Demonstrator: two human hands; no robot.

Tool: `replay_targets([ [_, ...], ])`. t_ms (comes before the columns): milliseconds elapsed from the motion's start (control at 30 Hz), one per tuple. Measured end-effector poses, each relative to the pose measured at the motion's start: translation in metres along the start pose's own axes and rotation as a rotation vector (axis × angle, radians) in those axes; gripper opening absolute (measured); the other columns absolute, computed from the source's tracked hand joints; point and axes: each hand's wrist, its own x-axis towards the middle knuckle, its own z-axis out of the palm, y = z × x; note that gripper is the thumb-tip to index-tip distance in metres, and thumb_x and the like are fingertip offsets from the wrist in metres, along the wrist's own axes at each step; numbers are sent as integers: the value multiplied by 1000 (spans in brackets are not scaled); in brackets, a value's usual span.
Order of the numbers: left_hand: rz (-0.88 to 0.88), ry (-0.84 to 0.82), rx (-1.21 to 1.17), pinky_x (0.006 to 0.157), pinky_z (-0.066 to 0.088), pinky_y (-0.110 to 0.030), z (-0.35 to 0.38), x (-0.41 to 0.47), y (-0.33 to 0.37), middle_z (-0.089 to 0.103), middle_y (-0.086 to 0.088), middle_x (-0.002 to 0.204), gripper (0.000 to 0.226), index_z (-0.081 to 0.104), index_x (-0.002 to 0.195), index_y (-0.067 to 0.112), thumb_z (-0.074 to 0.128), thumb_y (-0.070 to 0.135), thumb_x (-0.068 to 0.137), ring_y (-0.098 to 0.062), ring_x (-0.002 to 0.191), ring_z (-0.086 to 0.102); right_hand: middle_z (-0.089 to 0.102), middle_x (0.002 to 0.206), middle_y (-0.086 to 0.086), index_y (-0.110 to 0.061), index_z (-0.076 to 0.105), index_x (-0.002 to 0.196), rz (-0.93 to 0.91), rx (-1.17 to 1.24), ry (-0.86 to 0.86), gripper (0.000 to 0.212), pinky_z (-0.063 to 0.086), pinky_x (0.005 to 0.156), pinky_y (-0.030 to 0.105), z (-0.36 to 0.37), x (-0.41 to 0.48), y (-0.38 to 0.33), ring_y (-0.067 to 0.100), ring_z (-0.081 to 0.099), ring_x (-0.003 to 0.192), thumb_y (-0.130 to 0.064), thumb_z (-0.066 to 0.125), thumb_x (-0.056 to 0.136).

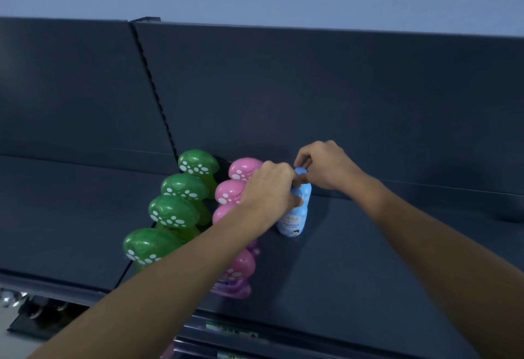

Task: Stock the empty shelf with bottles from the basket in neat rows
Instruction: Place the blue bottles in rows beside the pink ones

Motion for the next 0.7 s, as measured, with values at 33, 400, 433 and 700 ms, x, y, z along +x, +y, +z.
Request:
replay_targets([
  [33,-5,-2,-2,82,57,-41,0,0,0,71,0,99,31,72,109,21,80,36,82,-24,94,66,69,85,-12,-28,71,83,3,1,-6,17,57,75,26,0,0,0,5,67,85,-25,85,75],
  [400,33,159,-17,84,55,-40,-41,-22,-10,71,0,99,18,74,102,30,72,32,84,-25,97,66,69,97,-11,-30,70,98,11,-87,100,23,55,88,35,-20,-23,-23,11,64,96,-33,80,77],
  [433,36,178,-23,87,56,-41,-50,-26,-16,72,-2,101,18,74,102,30,72,31,84,-27,99,67,69,97,-11,-30,70,97,12,-91,103,22,56,87,36,-21,-27,-30,12,64,96,-32,79,77],
  [700,45,262,-49,83,61,-40,-119,-91,-83,75,5,91,21,79,99,26,65,17,86,-19,88,72,71,95,-10,-29,73,96,-33,-124,145,16,57,84,35,-10,-63,-124,13,66,94,-30,72,81],
])
